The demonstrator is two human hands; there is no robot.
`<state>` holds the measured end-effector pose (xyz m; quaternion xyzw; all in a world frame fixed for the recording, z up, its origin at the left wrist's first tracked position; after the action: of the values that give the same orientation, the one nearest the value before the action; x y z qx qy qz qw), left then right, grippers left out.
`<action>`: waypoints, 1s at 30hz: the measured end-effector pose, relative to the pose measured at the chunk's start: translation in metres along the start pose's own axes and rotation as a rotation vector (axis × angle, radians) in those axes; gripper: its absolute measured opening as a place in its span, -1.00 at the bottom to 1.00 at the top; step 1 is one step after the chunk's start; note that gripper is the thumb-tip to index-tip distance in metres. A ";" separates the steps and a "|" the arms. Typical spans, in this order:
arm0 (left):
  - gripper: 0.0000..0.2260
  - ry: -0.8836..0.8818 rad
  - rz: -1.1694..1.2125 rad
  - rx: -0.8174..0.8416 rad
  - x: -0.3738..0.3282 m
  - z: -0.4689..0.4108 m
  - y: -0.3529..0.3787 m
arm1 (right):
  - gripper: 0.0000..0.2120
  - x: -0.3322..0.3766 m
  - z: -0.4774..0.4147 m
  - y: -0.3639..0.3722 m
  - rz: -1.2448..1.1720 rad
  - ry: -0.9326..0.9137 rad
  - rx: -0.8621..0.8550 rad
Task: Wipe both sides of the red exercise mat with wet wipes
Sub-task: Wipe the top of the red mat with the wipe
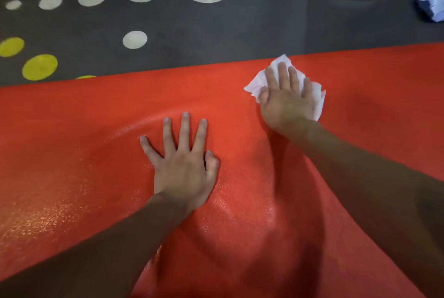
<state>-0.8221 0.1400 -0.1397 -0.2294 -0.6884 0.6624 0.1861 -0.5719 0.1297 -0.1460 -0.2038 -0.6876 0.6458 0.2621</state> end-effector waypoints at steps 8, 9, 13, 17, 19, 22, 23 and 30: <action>-0.41 -0.006 -0.005 0.003 0.000 -0.001 0.000 | -0.44 0.010 -0.027 -0.003 -0.016 -0.168 -0.040; -0.41 -0.008 -0.006 0.002 0.000 -0.001 0.001 | -0.45 0.014 -0.032 -0.001 -0.027 -0.076 -0.038; -0.40 -0.013 0.004 -0.006 -0.002 -0.001 -0.001 | -0.45 0.067 -0.003 0.006 -0.058 -0.349 -0.007; -0.41 0.004 0.002 -0.009 -0.001 -0.001 0.001 | -0.47 0.049 -0.031 0.000 -0.026 -0.361 -0.010; -0.41 0.005 0.006 -0.009 0.000 -0.001 0.001 | -0.45 0.054 -0.034 0.002 -0.021 -0.173 -0.008; -0.41 -0.004 0.018 0.004 -0.001 -0.001 0.000 | -0.46 0.091 0.002 0.006 -0.065 -0.391 0.004; -0.41 -0.003 0.027 0.012 0.000 -0.002 0.000 | -0.47 0.092 0.011 0.005 -0.078 -0.503 0.014; -0.39 -0.005 0.117 0.012 0.003 -0.004 0.000 | -0.45 0.078 -0.016 0.007 -0.024 -0.081 0.008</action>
<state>-0.8225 0.1445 -0.1392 -0.2665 -0.6704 0.6768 0.1465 -0.6230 0.1913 -0.1446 -0.1680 -0.6975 0.6530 0.2427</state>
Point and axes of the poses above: each hand's wrist, its own z-axis away from the middle knuckle, its own y-axis out of the palm, x = y × z, the point moved 3 cm from there along -z, towards the middle knuckle, and after that the axes turned 10 degrees about -x, right-handed, at the moved point
